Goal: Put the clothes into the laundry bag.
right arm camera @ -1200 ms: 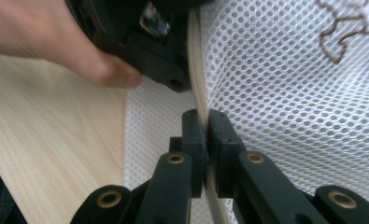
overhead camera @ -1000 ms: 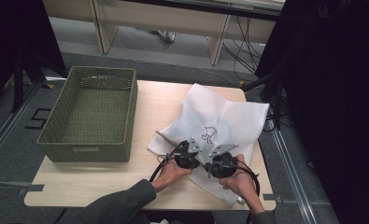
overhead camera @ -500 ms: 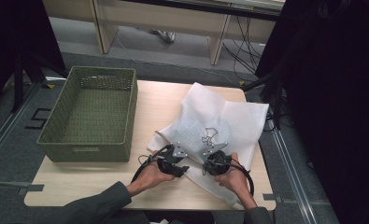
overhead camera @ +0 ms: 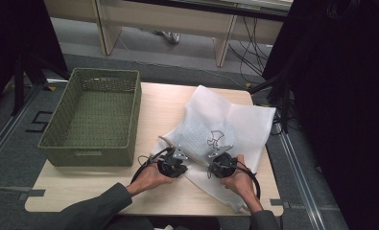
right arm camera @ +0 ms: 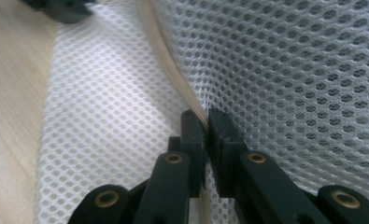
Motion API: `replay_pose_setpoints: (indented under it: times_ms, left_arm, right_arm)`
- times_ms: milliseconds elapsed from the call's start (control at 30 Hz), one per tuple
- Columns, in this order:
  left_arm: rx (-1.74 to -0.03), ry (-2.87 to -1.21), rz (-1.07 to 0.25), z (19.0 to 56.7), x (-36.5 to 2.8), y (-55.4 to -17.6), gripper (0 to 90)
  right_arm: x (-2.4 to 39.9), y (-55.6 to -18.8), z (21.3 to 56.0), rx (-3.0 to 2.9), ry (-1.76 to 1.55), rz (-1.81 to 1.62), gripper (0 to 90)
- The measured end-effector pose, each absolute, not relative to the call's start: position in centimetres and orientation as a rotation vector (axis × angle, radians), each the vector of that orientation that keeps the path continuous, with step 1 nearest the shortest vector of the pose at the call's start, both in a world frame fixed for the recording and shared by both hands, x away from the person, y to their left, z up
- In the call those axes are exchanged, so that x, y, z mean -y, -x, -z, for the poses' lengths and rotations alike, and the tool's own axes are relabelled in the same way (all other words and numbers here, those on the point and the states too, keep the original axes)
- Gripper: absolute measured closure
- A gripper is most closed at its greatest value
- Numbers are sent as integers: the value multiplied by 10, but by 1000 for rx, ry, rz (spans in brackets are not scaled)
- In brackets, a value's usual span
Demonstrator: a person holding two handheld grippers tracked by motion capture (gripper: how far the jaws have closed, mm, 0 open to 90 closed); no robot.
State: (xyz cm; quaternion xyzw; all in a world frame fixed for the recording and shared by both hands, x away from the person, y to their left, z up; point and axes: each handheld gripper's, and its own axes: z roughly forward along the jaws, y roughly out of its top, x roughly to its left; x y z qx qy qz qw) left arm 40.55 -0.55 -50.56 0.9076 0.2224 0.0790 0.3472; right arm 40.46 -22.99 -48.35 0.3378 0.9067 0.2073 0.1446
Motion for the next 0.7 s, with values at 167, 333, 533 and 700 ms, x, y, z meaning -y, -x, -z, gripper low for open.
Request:
replay_pose_setpoints:
  times_ms: [167,333,533,700]
  left_arm:
    - [-538,-2351,-155,506,2,-376,873]
    - [-515,-2368,-130,505,-9,-357,872]
    - [-552,-2339,-87,504,-13,-363,797]
    - [-637,-2250,-102,491,-21,-369,671]
  right_arm:
    - [227,-409,483,-2601,-948,-562,862]
    - [219,-412,482,-2612,-940,-581,864]
    - [212,-413,481,-2613,-901,-564,861]
    - [212,-412,479,-2616,-902,-588,832]
